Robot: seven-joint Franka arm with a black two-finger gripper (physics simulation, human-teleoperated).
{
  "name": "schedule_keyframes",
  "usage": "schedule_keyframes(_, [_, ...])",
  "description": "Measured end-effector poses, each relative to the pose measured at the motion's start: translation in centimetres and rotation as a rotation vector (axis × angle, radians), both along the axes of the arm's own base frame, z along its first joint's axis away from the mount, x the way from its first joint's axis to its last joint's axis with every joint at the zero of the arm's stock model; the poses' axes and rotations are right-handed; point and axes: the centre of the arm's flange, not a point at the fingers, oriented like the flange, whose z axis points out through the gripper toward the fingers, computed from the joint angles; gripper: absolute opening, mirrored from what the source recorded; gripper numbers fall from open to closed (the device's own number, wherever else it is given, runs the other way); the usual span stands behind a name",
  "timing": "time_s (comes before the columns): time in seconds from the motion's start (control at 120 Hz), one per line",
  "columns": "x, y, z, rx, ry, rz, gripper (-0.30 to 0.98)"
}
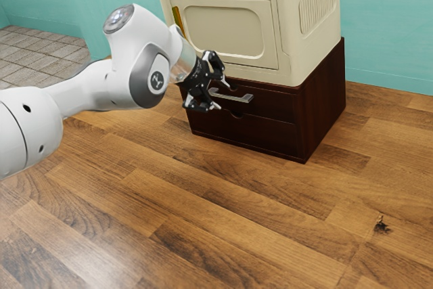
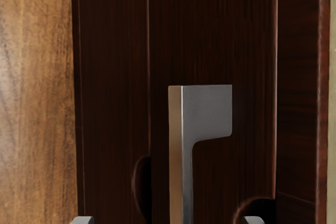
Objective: Pull the drawer handle with one arm to open the drawer
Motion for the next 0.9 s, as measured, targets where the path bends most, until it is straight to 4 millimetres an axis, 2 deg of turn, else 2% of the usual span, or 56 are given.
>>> schedule_keyframes(0.508, [0.21, -0.12, -0.36, 0.007, -0.009, -0.012, 0.19])
schedule_keyframes(0.9, [0.33, -0.30, -0.84, 0.003, -0.004, -0.018, 0.14])
